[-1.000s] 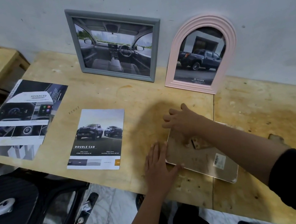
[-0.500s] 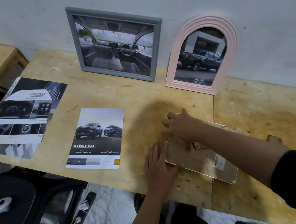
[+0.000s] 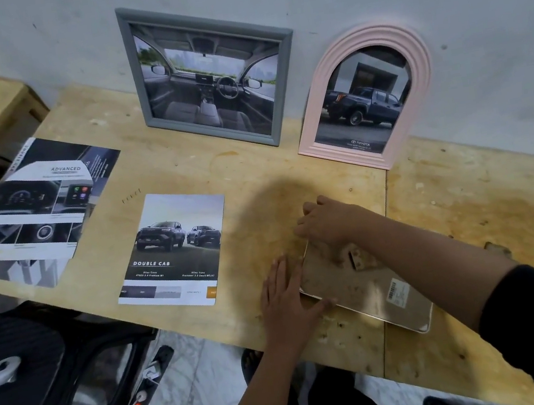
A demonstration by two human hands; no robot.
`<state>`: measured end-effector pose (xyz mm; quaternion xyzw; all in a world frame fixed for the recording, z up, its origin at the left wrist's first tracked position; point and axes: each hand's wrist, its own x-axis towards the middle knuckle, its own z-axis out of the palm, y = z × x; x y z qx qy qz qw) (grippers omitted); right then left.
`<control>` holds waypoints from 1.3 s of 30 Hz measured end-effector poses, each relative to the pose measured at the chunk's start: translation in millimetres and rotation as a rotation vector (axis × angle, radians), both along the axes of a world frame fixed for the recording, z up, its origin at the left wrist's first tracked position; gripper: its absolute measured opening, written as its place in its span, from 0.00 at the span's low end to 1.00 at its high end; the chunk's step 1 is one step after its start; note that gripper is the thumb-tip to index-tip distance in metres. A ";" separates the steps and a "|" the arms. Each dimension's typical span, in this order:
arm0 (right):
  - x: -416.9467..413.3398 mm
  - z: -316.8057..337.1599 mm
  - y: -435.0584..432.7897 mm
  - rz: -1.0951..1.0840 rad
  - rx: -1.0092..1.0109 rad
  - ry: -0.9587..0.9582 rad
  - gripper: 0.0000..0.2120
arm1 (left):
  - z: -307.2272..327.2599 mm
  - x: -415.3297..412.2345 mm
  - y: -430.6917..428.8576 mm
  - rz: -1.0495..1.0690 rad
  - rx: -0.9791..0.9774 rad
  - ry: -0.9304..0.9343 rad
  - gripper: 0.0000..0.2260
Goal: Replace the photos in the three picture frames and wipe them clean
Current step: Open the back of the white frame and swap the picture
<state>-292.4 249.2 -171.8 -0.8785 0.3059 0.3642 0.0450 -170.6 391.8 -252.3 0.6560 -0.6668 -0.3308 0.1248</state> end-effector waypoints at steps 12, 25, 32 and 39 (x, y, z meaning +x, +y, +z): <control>-0.9 1.2 -12.9 -0.274 0.223 -0.106 0.07 | 1.6 0.5 0.2 -0.004 -0.007 -0.003 0.44; 3.1 35.3 -11.8 -0.320 0.144 -0.187 0.07 | -6.1 1.1 3.5 -0.085 -0.092 -0.091 0.46; -53.5 106.8 -16.6 -0.959 -0.180 -0.793 0.06 | 1.8 1.5 1.7 -0.102 -0.018 -0.104 0.49; -169.3 55.0 106.9 -2.110 -0.315 -1.776 0.13 | 9.2 -7.7 -2.9 -0.104 0.093 -0.143 0.52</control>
